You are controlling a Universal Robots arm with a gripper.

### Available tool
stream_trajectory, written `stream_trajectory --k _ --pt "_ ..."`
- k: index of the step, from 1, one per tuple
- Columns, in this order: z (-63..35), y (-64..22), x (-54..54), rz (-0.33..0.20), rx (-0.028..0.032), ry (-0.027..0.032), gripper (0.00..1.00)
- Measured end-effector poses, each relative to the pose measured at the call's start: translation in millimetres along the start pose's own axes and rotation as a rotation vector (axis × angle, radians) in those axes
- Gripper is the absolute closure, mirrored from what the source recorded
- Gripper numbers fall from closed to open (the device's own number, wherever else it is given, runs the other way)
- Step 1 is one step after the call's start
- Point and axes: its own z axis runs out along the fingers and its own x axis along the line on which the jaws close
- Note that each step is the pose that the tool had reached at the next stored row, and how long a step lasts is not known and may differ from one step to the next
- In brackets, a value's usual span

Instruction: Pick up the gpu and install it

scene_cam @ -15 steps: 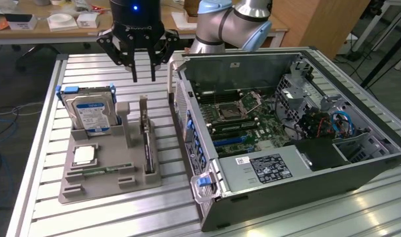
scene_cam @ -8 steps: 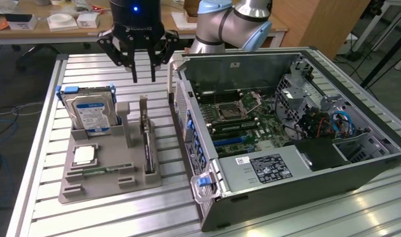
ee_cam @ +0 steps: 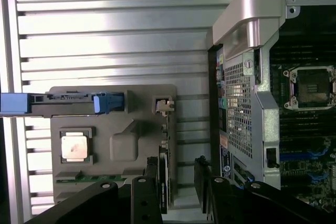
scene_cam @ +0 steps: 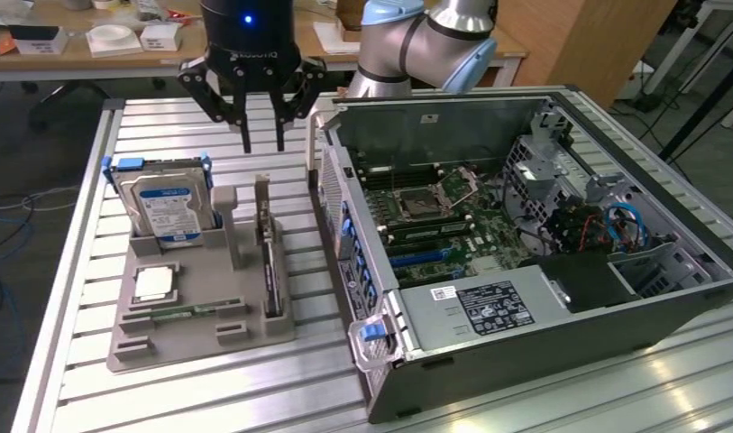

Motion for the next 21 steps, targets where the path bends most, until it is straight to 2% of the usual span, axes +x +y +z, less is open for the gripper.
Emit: stream_trajectory --k 21 --pt "8.3 -0.4 0.2 0.000 -0.0001 -0.0001 0.59"
